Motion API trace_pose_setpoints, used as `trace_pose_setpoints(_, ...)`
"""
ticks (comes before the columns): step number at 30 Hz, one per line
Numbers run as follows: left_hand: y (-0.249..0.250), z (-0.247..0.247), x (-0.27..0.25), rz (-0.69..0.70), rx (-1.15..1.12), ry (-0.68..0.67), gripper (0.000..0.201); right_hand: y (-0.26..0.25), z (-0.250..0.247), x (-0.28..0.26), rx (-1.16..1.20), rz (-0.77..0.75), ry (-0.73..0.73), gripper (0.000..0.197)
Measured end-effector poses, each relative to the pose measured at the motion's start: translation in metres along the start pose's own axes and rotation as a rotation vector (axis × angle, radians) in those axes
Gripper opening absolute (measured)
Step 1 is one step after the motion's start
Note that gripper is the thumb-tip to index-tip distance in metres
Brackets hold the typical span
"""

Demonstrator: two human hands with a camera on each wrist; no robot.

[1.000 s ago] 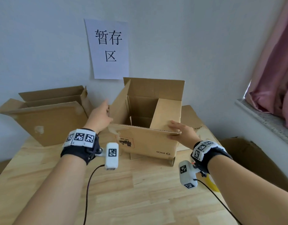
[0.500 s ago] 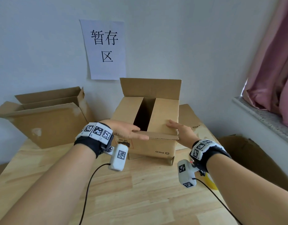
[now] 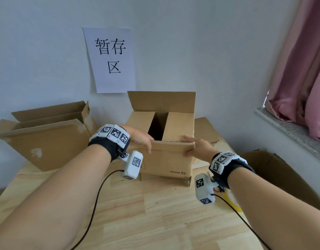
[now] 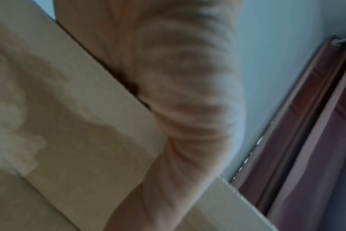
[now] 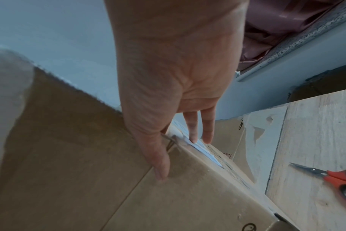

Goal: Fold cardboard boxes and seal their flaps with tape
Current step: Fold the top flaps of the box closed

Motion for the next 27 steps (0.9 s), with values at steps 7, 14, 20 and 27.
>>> trace_pose_setpoints(7,0.001,-0.01,0.013,-0.002,0.017,0.005,0.054,0.001,-0.004,0.003,-0.016,0.045,-0.011,0.066)
trace_pose_setpoints(14,-0.003,-0.061,0.029,0.116,0.174,0.526,0.047,0.006,-0.01,0.004,0.067,0.093,-0.003,0.039)
trace_pose_setpoints(20,-0.022,-0.045,0.052,0.079,0.117,0.766,0.08,0.007,-0.024,0.014,0.135,0.052,0.194,0.037)
trace_pose_setpoints(27,-0.087,-0.003,0.073,-0.153,-0.074,0.719,0.065,0.022,-0.008,0.023,0.1,0.272,0.121,0.06)
Point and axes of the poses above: each hand's wrist, its own x-axis towards the middle knuckle, its own z-axis out of the palm, y = z × x, the point moved 7 cm from there along x, towards the middle knuckle, and after that the axes turned 10 degrees about y, right-handed, at the moved point
